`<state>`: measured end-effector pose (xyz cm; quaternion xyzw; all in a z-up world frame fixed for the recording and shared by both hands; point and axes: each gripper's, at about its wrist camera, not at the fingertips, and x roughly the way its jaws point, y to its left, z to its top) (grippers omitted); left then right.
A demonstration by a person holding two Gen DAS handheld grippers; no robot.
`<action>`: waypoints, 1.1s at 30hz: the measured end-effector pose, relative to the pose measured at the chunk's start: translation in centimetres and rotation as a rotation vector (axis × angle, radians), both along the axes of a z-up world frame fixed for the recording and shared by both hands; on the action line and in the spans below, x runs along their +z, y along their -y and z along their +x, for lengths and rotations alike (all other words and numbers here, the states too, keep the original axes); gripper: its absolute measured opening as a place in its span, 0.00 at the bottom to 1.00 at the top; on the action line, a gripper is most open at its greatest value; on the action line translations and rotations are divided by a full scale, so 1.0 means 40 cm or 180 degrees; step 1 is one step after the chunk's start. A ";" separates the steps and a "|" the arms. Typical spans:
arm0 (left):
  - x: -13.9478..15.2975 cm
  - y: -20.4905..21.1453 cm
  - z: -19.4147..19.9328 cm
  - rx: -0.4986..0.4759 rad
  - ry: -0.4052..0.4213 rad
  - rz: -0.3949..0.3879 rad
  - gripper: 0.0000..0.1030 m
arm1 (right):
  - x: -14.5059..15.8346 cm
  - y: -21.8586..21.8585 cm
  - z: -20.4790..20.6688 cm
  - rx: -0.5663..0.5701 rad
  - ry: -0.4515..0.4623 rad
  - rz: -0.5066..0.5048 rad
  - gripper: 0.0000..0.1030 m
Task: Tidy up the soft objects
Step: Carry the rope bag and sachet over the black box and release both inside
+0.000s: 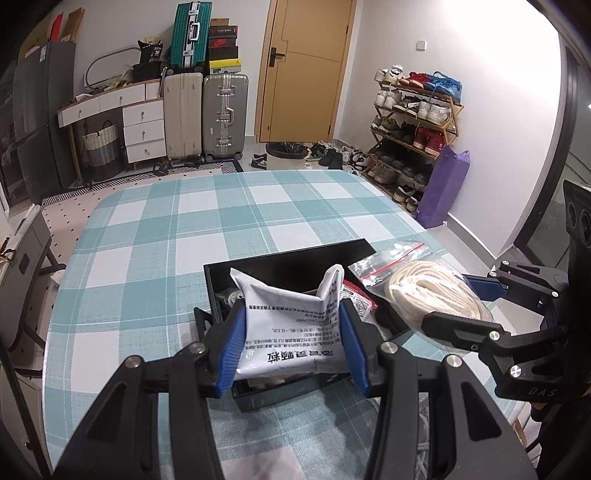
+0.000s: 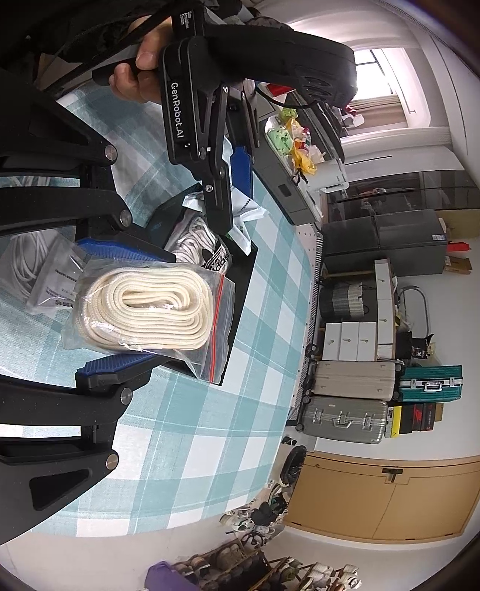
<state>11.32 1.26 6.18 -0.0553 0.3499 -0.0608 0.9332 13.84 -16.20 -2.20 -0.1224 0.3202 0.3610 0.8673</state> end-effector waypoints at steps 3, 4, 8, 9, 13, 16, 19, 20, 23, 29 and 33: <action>-0.010 0.000 0.019 0.0001 -0.0029 0.0022 0.47 | -0.006 -0.015 0.016 0.0001 -0.0028 -0.0055 0.42; -0.013 0.001 0.025 -0.0006 -0.0036 0.0028 0.47 | -0.008 -0.020 0.021 0.0007 -0.0038 -0.0074 0.42; -0.024 0.001 0.046 -0.0044 -0.0080 0.0020 0.47 | -0.012 -0.035 0.041 0.0021 -0.0067 -0.0134 0.42; -0.026 0.004 0.052 -0.0054 -0.0081 0.0024 0.47 | -0.013 -0.040 0.047 0.0026 -0.0078 -0.0157 0.42; -0.037 0.008 0.075 -0.0066 -0.0112 0.0047 0.47 | -0.023 -0.061 0.069 0.0044 -0.0102 -0.0251 0.42; -0.043 0.007 0.089 -0.0071 -0.0129 0.0012 0.47 | -0.035 -0.073 0.084 0.0043 -0.0091 -0.0313 0.42; -0.053 0.011 0.101 -0.0085 -0.0166 0.0023 0.47 | -0.048 -0.080 0.093 0.0056 -0.0130 -0.0330 0.42; -0.055 0.010 0.102 -0.0093 -0.0174 0.0030 0.47 | -0.051 -0.082 0.096 0.0063 -0.0135 -0.0333 0.42; -0.065 0.011 0.111 -0.0099 -0.0201 0.0041 0.47 | -0.058 -0.091 0.107 0.0087 -0.0136 -0.0359 0.42; -0.078 0.009 0.124 -0.0113 -0.0238 0.0039 0.47 | -0.074 -0.109 0.129 0.0141 -0.0157 -0.0444 0.42; -0.084 0.006 0.130 -0.0111 -0.0257 0.0046 0.47 | -0.087 -0.118 0.146 0.0170 -0.0182 -0.0474 0.42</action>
